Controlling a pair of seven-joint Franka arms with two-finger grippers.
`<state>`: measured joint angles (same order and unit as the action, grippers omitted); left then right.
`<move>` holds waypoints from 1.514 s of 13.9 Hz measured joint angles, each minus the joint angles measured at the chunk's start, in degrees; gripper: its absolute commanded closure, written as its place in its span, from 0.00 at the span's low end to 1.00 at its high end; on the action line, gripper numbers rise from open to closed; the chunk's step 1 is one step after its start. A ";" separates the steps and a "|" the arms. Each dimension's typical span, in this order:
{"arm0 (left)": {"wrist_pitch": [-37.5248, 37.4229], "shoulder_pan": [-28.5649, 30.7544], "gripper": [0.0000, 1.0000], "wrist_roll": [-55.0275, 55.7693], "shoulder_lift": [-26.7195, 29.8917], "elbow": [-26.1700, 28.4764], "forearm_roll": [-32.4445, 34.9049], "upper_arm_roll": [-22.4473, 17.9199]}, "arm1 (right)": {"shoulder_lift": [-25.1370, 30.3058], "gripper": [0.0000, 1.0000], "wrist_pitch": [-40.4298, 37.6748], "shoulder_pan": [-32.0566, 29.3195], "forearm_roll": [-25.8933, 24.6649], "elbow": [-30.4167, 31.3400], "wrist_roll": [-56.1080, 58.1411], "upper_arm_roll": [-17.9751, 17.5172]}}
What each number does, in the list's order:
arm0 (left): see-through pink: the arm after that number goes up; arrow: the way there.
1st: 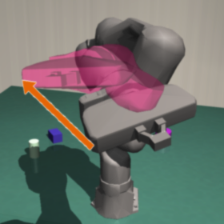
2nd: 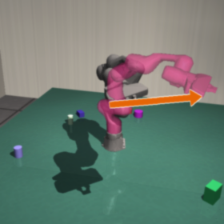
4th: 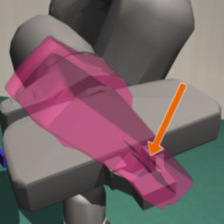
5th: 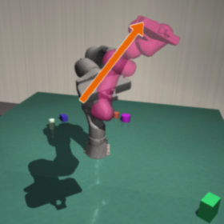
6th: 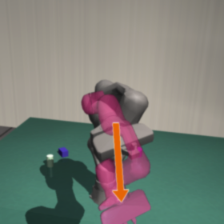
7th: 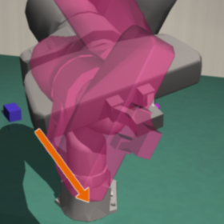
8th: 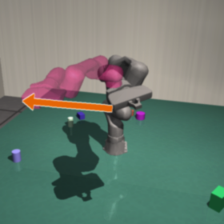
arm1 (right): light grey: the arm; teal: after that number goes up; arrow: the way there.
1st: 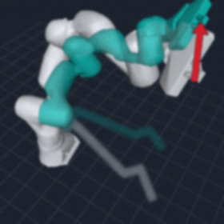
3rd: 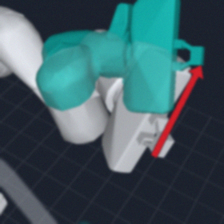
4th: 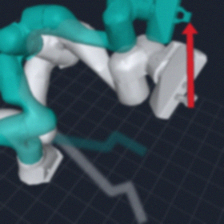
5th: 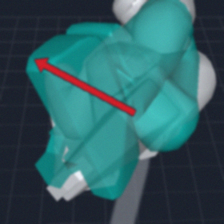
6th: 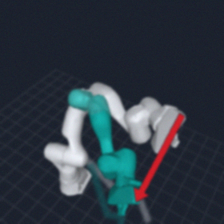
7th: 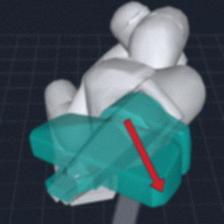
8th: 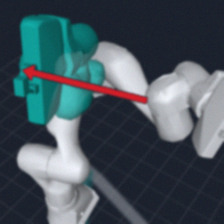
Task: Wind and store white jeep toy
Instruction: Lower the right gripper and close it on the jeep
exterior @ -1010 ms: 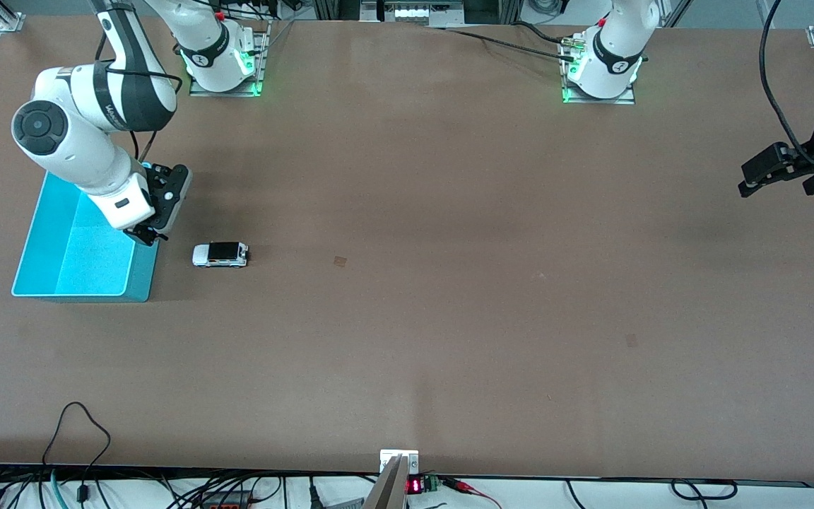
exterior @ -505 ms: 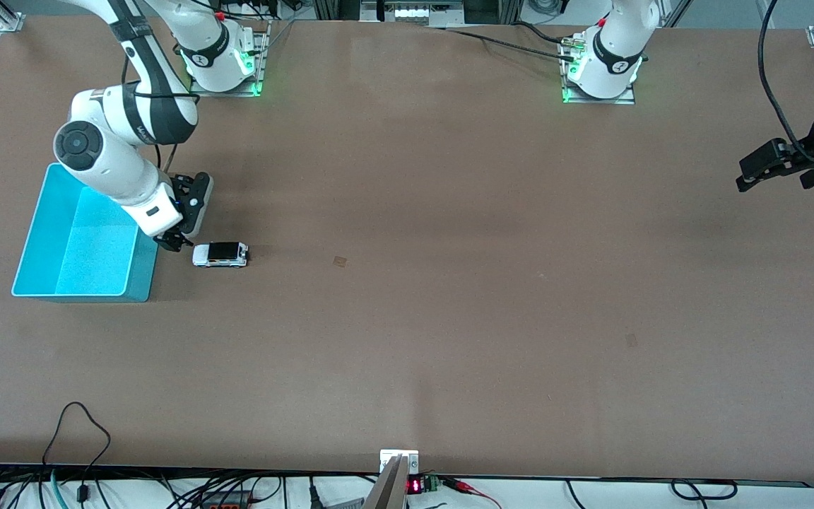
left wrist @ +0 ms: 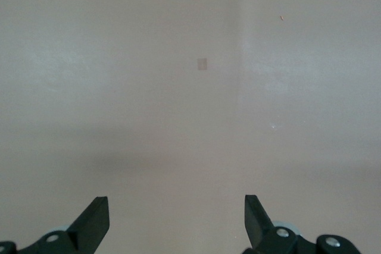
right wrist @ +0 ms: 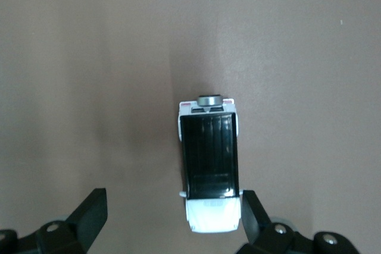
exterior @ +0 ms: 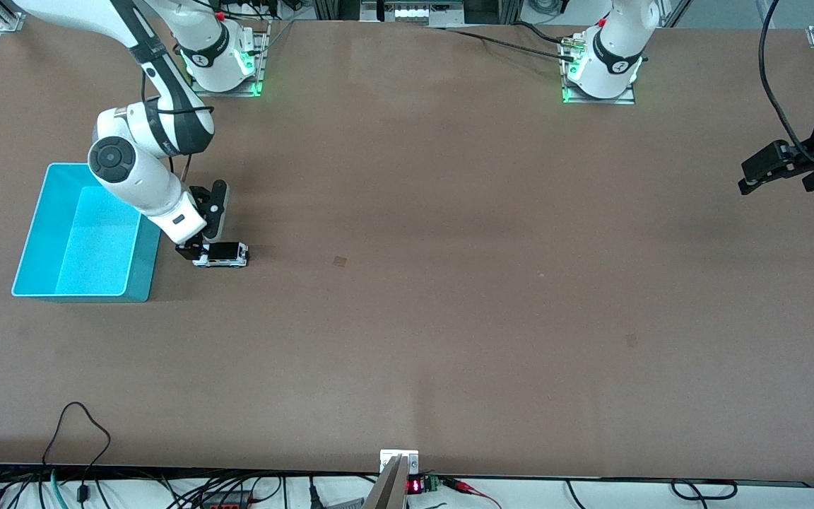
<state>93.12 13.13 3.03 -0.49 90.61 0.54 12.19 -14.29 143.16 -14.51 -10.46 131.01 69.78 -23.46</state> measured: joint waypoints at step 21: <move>2.21 0.01 0.00 0.01 -0.11 0.32 0.00 0.00 | -5.80 0.00 6.13 0.92 -3.51 -1.14 0.00 0.29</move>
<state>95.33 13.14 3.04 -0.60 90.93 0.54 12.19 -20.09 149.29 -13.59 -13.97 129.88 69.78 -23.17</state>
